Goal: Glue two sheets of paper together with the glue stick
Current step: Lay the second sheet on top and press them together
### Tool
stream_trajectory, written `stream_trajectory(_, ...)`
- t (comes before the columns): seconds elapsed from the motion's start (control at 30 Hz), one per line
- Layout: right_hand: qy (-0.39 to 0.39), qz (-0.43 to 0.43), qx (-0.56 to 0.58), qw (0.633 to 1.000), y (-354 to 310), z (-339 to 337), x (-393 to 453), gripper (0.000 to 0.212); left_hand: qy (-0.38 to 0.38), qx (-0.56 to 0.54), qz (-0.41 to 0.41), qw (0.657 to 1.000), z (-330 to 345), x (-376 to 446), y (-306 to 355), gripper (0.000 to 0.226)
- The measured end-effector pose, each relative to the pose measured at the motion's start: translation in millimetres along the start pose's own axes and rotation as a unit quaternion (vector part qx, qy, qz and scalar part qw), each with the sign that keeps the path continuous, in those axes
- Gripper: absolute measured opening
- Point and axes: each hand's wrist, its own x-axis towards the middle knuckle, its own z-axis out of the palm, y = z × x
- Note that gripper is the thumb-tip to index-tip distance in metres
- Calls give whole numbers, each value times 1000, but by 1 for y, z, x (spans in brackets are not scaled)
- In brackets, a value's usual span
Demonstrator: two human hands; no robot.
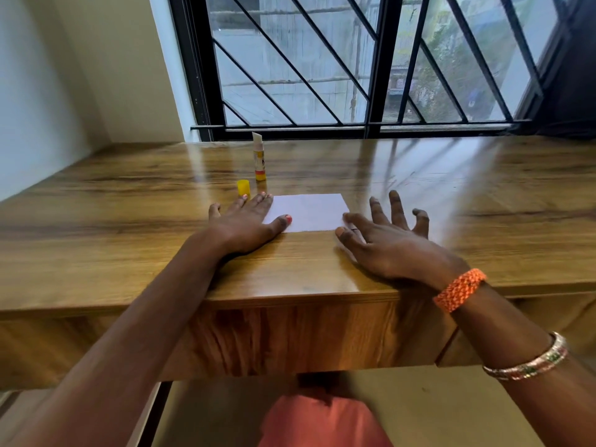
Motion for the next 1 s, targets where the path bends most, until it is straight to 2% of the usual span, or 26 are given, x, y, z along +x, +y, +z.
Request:
stream_trajectory(0.1,-41,12,7,999,-4,-2,19,66,1,2,-3,1000,1,1,-1,72)
stream_trajectory(0.33,-71,35,-19,997,-4,-19,57,67,-4,-16,2,1000,-2,0,0,67)
stream_trajectory(0.67,-49,-120,-7,991,-40,5,23,68,-10,-31,22,999,-2,5,-7,67)
stream_trajectory(0.83,-58,-79,-18,995,-27,-1,34,74,-20,-71,70,995,-10,0,-32,64)
stream_trajectory(1.0,-87,-18,7,996,-17,-15,59,83,-8,-87,84,993,-8,-1,-37,65)
